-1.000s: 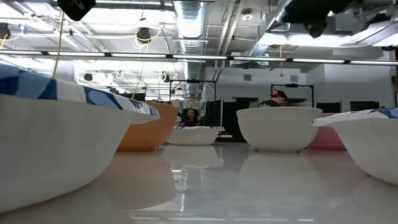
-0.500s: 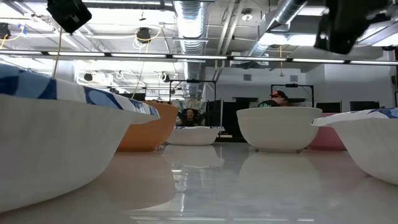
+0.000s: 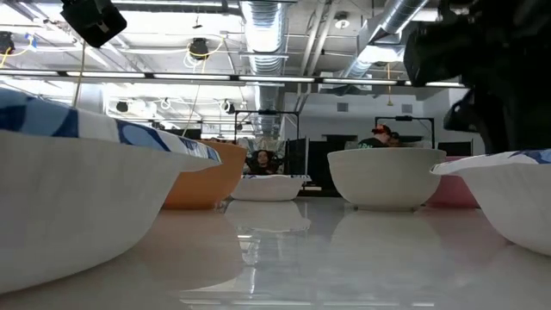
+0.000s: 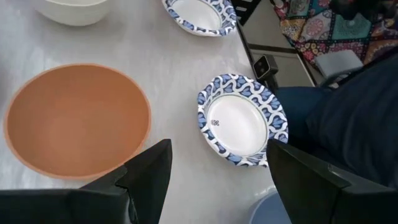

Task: Nest bowls inside each other
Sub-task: Stack the left white paper bowl into the right white paper bowl

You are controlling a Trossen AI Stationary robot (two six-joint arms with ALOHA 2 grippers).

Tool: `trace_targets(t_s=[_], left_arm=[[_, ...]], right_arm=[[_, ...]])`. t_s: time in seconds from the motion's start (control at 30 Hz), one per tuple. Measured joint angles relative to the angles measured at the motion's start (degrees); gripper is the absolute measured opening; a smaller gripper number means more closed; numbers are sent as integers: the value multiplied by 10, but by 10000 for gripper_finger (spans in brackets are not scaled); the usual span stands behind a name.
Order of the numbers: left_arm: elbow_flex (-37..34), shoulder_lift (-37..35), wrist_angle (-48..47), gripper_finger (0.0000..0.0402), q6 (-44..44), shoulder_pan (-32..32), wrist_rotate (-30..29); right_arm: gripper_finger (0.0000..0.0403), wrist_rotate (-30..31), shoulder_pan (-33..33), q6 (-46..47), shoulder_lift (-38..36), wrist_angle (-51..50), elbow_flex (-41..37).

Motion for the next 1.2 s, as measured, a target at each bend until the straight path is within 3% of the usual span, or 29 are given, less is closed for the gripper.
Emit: trace_targets(t_s=[0.4,0.77,1.2], left_arm=[[0,20,0,251,0,-43,-59],[0,45,0,251,-1,-56,-59],[0,56,1,251,-2,-56,-87]], right_arm=[[128,-17,1,-1,8,0,0],[10,-14,-9,0,8,0,0],[12,47,-43,-12,8,0,0]])
